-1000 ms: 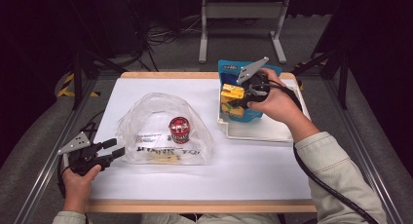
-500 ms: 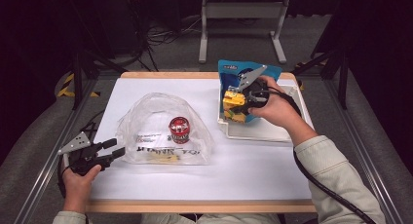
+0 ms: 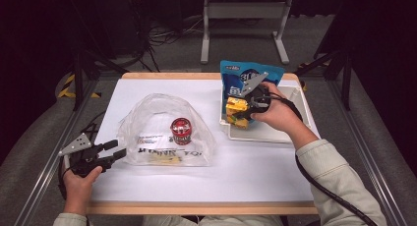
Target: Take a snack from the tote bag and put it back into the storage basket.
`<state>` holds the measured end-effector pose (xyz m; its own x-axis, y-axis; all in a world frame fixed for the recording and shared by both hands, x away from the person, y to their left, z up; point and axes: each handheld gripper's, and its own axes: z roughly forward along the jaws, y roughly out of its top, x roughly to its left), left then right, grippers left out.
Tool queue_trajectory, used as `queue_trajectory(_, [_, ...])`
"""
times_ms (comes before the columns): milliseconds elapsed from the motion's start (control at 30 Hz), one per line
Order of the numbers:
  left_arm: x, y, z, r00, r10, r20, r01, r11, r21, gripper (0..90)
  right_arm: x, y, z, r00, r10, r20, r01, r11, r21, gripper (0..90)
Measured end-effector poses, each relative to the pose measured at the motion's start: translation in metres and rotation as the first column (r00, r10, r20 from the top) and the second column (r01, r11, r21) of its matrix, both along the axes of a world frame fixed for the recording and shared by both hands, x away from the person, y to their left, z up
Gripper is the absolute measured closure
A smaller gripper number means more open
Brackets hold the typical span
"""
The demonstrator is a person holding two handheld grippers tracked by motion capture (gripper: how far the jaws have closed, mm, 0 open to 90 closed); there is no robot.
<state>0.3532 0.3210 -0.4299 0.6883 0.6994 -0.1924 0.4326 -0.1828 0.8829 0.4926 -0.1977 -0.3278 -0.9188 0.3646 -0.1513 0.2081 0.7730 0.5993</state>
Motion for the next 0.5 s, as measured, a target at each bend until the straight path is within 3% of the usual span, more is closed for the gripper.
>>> queue_trajectory(500, [0.000,0.000,0.000,1.0000,0.000,0.001,0.000,1.0000,0.000,42.5,0.006,-0.006,-0.024,0.9998,-0.014,-0.013,0.014,1.000,0.004,55.4])
